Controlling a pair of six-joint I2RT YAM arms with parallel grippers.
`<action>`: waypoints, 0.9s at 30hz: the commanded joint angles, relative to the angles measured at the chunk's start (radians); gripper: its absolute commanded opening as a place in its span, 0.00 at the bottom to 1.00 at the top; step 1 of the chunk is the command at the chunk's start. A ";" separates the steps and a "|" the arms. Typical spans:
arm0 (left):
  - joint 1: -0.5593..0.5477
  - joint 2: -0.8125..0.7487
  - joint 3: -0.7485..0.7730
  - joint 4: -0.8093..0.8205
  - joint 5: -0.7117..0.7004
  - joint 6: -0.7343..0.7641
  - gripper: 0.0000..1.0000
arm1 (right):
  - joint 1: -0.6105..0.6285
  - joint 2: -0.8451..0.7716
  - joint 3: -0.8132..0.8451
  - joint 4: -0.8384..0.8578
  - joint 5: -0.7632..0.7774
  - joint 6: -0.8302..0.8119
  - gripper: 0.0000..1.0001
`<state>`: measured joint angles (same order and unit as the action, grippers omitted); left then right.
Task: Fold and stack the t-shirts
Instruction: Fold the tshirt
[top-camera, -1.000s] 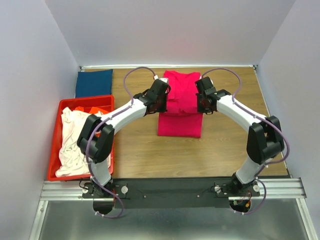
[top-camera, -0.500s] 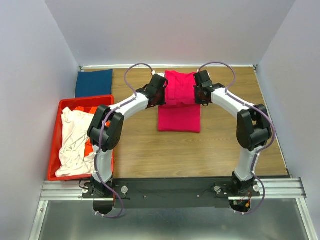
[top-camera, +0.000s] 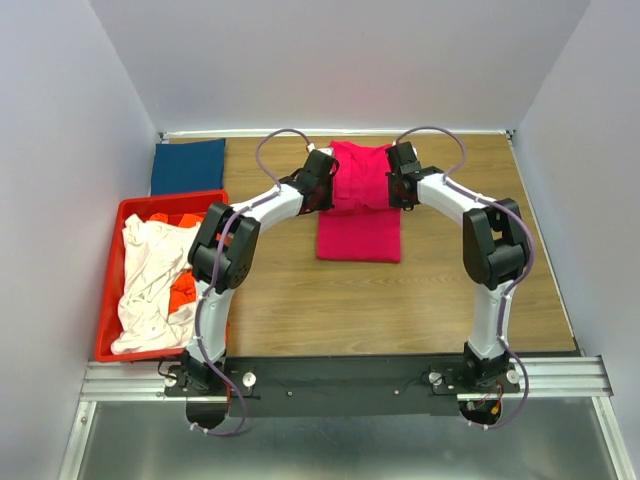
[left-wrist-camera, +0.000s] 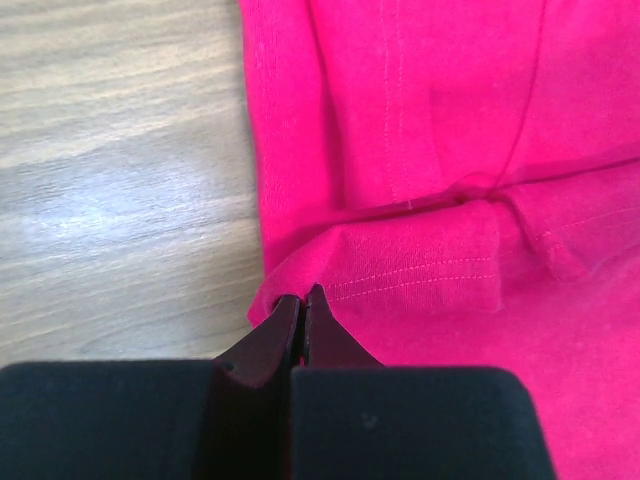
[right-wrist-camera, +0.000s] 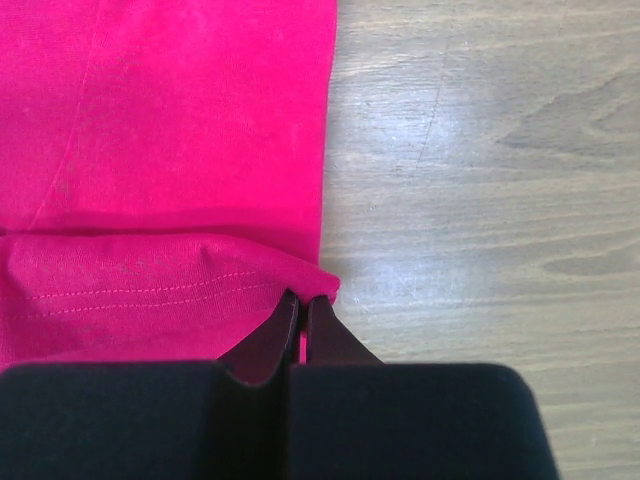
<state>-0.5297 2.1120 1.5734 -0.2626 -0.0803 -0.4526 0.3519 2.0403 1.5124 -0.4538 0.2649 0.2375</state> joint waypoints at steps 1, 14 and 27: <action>0.008 0.022 0.013 0.023 0.008 0.011 0.00 | -0.011 0.034 -0.006 0.040 0.025 -0.010 0.04; -0.015 -0.124 -0.036 -0.021 -0.088 -0.001 0.75 | -0.008 -0.135 -0.050 0.047 -0.078 0.025 0.41; -0.142 -0.296 -0.312 0.125 0.002 -0.067 0.26 | 0.055 -0.212 -0.288 0.277 -0.360 0.128 0.18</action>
<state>-0.6464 1.7409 1.3014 -0.1791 -0.1520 -0.5037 0.4015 1.7908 1.2606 -0.2676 0.0116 0.3199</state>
